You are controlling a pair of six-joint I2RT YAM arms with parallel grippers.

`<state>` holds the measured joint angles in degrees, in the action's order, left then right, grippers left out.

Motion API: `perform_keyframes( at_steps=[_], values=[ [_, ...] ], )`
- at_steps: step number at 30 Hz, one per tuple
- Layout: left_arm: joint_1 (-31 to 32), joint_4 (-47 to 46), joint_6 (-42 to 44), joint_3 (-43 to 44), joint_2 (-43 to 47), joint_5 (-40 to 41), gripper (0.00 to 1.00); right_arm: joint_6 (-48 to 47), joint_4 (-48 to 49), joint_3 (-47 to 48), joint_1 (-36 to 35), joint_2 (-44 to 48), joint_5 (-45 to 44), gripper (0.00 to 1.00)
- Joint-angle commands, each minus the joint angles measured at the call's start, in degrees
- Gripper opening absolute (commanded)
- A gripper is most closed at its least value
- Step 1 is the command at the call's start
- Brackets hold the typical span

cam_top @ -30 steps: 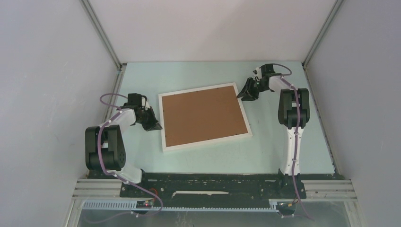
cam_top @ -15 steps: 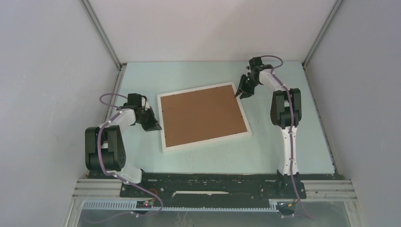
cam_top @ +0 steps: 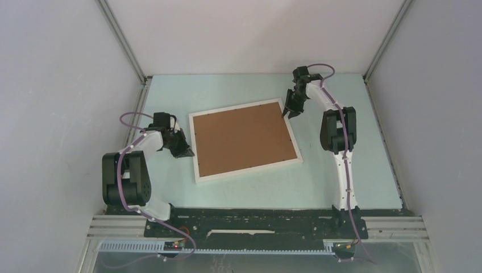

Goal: Put the photo into the frame
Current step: Install the photo frame at the center of the board, then adjust the photo frame at the center of the board.

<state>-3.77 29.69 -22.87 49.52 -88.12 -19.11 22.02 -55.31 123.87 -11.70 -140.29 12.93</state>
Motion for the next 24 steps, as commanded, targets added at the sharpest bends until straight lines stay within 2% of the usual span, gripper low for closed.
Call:
perform_keyframes(
  at_steps=[1, 7, 12, 16, 19, 24],
  values=[
    [1.0, -1.8, 0.0, -0.1, 2.2, -4.6, 0.0, 1.3, -8.2, 1.4, -4.8, -6.6, -3.3, 0.33],
    [1.0, -1.9, 0.0, -0.1, 2.2, -4.8, 0.0, -1.1, -9.4, 5.7, -6.2, -5.2, -3.6, 0.42],
    [0.9, -1.9, 0.0, -0.1, 2.2, -4.7, 0.0, -2.8, -6.8, 10.4, -5.7, 3.0, 0.4, 0.66],
    [0.9, -1.8, 0.1, -0.1, 2.6, -4.4, 0.0, -2.5, -5.3, 9.8, -3.6, 10.1, 2.4, 0.77],
    [0.9, -1.7, 0.2, -0.2, 2.8, -4.3, 0.0, -2.3, -3.7, 1.8, -2.5, 17.4, 0.8, 0.79],
    [0.9, -1.6, 0.1, -0.4, 2.9, -4.6, 0.0, -1.9, 9.2, -28.9, -1.0, 35.8, 0.0, 0.82]
  ],
)
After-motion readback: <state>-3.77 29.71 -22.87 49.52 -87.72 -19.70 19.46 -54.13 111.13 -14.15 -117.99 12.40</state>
